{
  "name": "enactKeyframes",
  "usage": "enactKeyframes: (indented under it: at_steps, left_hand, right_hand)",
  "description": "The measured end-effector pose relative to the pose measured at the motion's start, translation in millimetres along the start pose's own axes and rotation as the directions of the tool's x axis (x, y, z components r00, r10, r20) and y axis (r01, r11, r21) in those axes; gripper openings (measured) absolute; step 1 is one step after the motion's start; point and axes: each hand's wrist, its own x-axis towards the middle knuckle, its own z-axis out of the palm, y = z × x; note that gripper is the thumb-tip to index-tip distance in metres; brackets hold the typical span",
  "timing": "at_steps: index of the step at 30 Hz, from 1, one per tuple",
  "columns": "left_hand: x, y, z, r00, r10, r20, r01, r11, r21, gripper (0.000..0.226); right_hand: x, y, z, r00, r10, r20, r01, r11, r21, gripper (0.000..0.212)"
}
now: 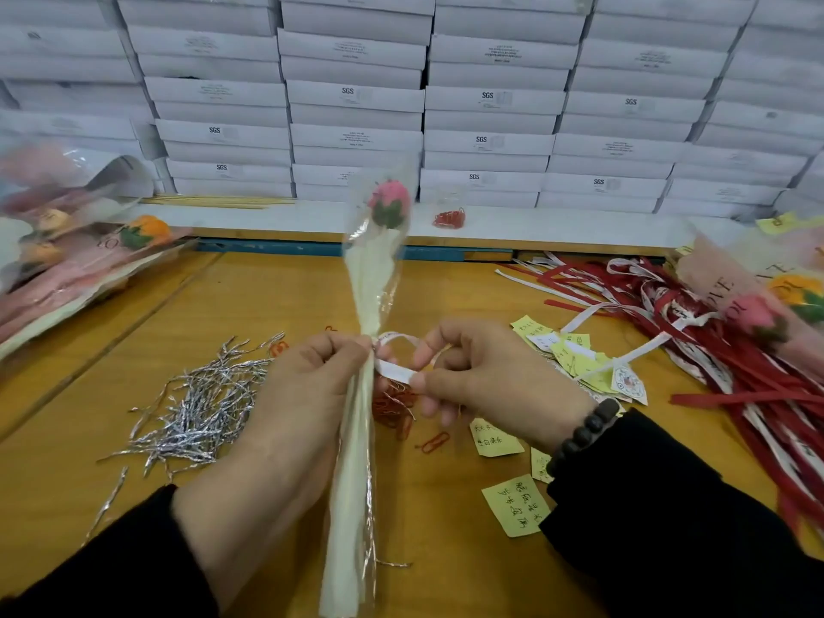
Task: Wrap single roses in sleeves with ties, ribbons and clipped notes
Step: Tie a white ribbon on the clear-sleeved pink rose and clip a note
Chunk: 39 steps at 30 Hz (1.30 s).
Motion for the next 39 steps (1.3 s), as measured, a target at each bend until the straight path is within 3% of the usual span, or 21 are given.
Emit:
enactKeyframes:
  at_steps: [5, 11, 16, 20, 28, 33, 39]
  left_hand:
    - [11.1, 5.7, -13.6, 0.991, 0.023, -0.135, -0.021, 1.0, 0.022, 0.019]
    - [20.7, 10.7, -24.4, 0.979, 0.011, -0.201, -0.008, 1.0, 0.015, 0.017]
    - [19.6, 8.1, -23.3, 0.981, -0.048, -0.186, 0.066, 0.994, 0.089, 0.016]
    - [12.8, 6.4, -16.2, 0.994, -0.047, -0.096, 0.057, 0.993, 0.106, 0.017]
    - [-5.9, -6.0, 1.4, 0.994, -0.01, 0.108, 0.002, 0.997, 0.072, 0.011]
    - [-6.3, -14.4, 1.8, 0.994, 0.012, 0.104, -0.018, 0.998, 0.061, 0.011]
    - [-6.0, -14.1, 1.9, 0.997, 0.049, 0.062, -0.049, 0.999, -0.001, 0.018]
  right_hand:
    - [-2.5, 0.5, -19.2, 0.997, 0.069, -0.025, -0.071, 0.996, -0.062, 0.01]
    - [-5.4, 2.3, -36.5, 0.995, 0.088, -0.048, -0.093, 0.99, -0.107, 0.008]
    - [-0.9, 5.2, -29.9, 0.981, 0.149, -0.128, -0.139, 0.987, 0.085, 0.013]
    - [1.8, 8.9, -20.8, 0.972, 0.185, -0.147, -0.174, 0.981, 0.082, 0.013]
    - [3.6, 6.4, 7.4, 0.99, 0.106, -0.095, -0.09, 0.983, 0.159, 0.012]
    - [3.8, 7.9, 14.6, 0.992, 0.111, -0.065, -0.095, 0.973, 0.21, 0.022]
    - [6.0, 8.7, 13.9, 0.994, 0.11, 0.011, -0.105, 0.916, 0.387, 0.027]
